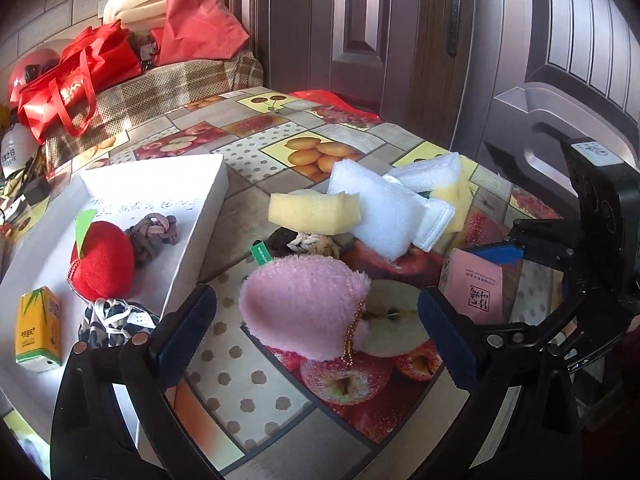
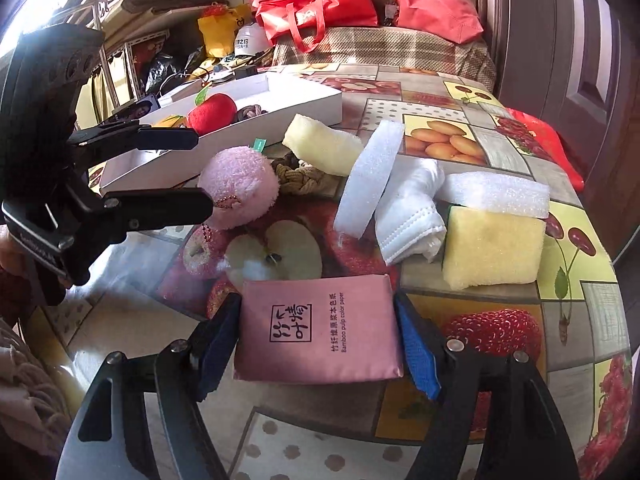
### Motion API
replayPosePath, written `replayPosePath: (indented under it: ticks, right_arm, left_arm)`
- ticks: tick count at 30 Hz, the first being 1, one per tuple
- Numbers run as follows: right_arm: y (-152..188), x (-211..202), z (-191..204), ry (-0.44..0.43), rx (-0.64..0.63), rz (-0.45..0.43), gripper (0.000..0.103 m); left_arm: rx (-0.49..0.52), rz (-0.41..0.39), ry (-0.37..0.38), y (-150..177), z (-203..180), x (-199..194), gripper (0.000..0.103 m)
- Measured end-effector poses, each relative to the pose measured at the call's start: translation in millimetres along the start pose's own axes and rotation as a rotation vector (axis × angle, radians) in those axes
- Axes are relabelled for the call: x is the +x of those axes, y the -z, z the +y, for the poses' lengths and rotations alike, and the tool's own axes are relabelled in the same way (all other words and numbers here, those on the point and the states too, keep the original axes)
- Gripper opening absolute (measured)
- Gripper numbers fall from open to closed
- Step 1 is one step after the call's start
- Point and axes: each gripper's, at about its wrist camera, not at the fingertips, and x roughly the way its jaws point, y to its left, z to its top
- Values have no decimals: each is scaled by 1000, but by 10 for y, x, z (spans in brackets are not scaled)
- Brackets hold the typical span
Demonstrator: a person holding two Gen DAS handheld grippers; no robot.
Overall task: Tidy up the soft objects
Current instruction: 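Grasp the pink fluffy ball with the left tool while the right grasps the pink pouch, then carry the pink ball and pink pouch into the white tray and open both tools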
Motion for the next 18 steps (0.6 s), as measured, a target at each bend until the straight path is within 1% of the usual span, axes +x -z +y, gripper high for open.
replayPosePath:
  ticks: [3,7,9,10,11,13,15,18]
  right_arm:
    - [8,0,-4,-4,8,-2,75]
    - [19,-2,-29,-19,24,-4,75]
    - [15,-5,-25,-20,23,-6,75]
    - [19,-10,-21,-21,23,-9,75]
    - [22,-16,-24,-24,24,-12,74]
    - [24,-30,-19,-28,22,-17,73]
    - [30,-62,1,-20,16,-30,72]
    - [12,-185,39,-17,20,-75,72]
  left_arm:
    - [21,39,-15,-57,2,156,102]
    - [82,106,-28,-5,-116,389,101]
    - [110,127,-41,47,-180,454,90]
    - [127,148,-53,71,-203,483,62]
    - [128,145,-40,75,-209,472,62]
    - [129,129,-42,97,-210,423,62]
    - [115,87,-39,123,-182,312,62]
    - [64,-62,-28,141,-78,-8,62]
